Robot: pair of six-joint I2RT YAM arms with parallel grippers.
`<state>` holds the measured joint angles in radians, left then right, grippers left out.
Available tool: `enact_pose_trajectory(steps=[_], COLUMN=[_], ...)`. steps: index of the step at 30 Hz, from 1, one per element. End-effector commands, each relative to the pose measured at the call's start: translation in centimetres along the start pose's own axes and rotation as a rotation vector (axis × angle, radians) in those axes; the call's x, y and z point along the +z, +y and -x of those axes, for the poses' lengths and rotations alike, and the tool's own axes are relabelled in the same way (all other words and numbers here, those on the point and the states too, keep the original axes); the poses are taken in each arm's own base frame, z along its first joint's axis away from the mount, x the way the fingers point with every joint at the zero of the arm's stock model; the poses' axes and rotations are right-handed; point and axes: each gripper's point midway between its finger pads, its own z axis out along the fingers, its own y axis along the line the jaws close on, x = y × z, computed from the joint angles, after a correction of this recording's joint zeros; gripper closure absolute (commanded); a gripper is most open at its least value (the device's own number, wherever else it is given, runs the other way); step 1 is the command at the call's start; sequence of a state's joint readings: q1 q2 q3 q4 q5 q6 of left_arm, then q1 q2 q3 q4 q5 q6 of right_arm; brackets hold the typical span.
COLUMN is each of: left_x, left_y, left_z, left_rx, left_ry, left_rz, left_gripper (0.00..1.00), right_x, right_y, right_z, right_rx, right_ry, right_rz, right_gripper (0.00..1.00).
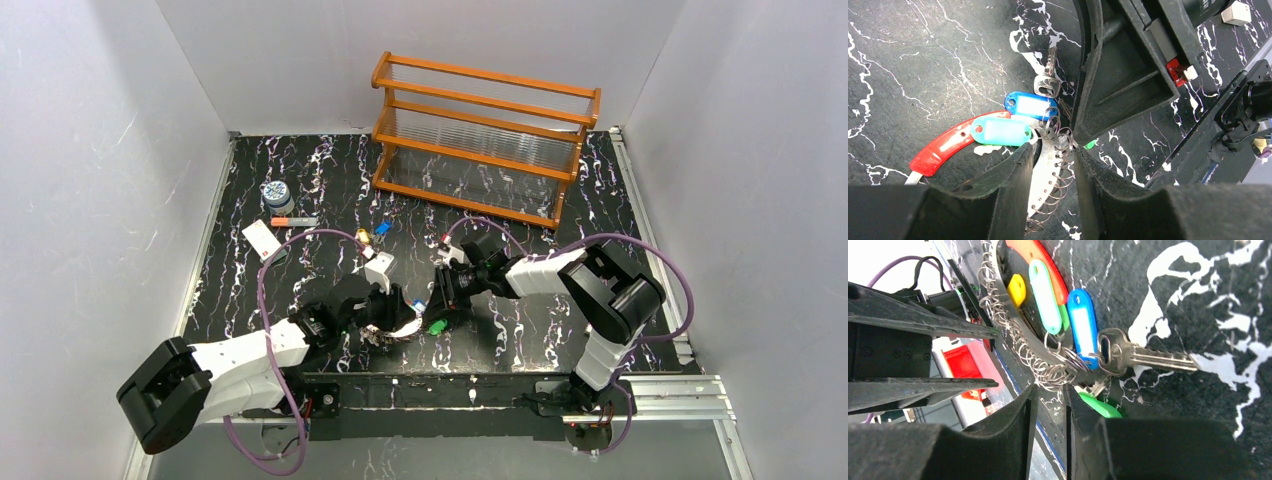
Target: Put the keys on the keyring
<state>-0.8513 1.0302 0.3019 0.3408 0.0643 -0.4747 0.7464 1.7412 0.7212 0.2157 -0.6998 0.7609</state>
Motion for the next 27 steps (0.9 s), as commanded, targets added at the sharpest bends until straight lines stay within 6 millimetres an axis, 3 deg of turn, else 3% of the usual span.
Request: enact_pose_trajectory(steps=[1, 5, 11, 17, 23, 27], left_x=[0.0, 0.1, 0.1, 0.0, -0.3, -0.7], left_y=[0.2, -0.3, -1.9, -2.2, -1.9, -1.5], left_z=[0.0, -0.8, -0.3, 0.0, -0.7, -0.2], left_rx=[0.035, 0.106, 0.219, 0.305, 0.402, 0.399], left_ry=[-0.002, 0.017, -0.036, -0.075, -0.075, -0.117], left_rz=[0.006, -0.053, -0.176, -0.209, -0.23, -0.207], left_gripper=[0.65, 0.64, 0.63, 0.61, 0.6, 0.6], right_x=[-0.3, -1.1, -3.6, -5.5, -5.2, -4.5], right_y=[2.2, 2.2, 1.6, 2.5, 2.3, 3.0], right_z=[2.2, 2.3, 3.4, 3.9, 2.4, 1.8], right_rx=[-0.082, -0.217, -0.527, -0.909, -1.293, -1.451], right_ry=[-0.049, -0.067, -0.221, -0.363, -0.346, -0.322], right_rz=[0.05, 0.022, -0.071, -0.045, 0.035, 0.121], right_gripper=[0.68, 0.64, 0.57, 0.54, 0.43, 0.44])
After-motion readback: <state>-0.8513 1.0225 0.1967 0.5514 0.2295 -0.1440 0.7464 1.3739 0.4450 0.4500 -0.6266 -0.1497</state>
